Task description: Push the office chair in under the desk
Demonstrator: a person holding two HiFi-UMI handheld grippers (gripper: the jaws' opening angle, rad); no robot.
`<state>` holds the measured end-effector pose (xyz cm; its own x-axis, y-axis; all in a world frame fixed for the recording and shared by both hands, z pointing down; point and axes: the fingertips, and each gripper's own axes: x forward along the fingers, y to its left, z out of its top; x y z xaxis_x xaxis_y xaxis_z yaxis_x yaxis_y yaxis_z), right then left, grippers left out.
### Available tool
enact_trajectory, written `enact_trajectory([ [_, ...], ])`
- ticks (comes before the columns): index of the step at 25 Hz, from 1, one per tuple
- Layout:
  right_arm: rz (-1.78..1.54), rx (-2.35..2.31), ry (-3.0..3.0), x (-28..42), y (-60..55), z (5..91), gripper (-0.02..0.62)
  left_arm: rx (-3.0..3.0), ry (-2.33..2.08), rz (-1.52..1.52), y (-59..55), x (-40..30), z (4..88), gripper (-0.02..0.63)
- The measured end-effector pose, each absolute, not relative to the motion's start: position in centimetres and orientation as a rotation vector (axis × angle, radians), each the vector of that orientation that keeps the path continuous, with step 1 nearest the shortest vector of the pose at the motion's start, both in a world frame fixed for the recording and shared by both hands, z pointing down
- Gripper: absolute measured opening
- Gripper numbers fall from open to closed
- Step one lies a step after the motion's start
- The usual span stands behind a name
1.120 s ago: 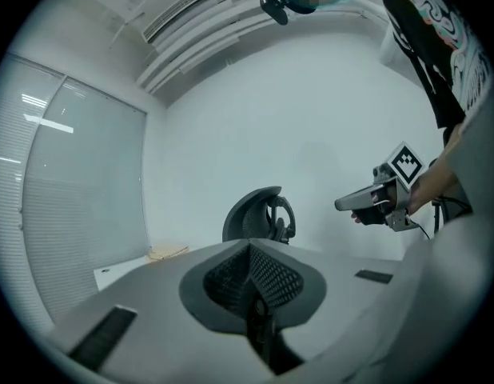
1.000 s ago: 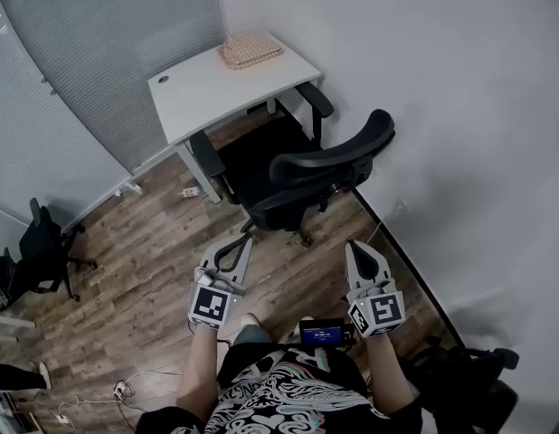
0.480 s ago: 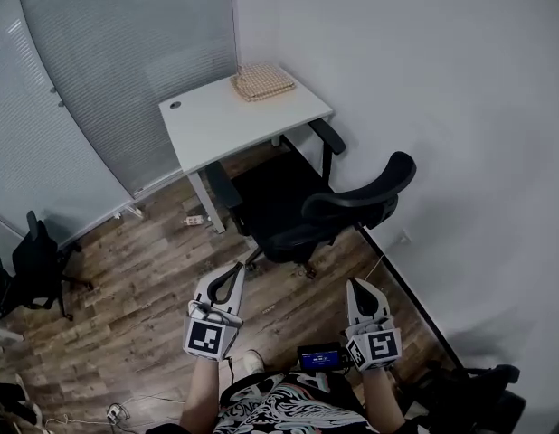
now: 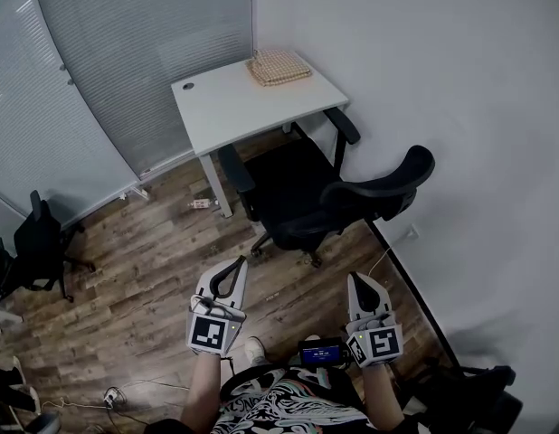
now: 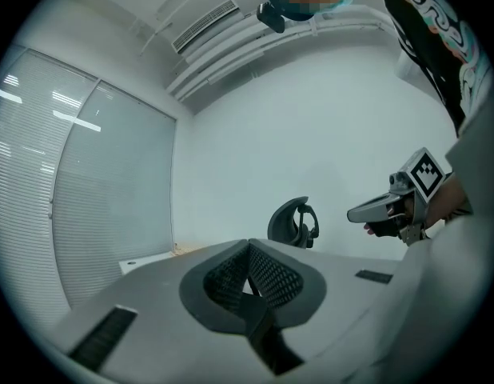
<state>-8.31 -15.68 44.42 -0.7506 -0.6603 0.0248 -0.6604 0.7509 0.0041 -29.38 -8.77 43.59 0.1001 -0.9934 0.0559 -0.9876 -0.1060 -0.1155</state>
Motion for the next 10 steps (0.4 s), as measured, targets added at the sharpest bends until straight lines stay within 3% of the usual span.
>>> enact_trajectory([
  [10,0.027,1.076,-2.922,-8.32,-15.54,44.48,0.021,-2.293,2.074,-0.205,-8.7,-29.07,43.82,0.031],
])
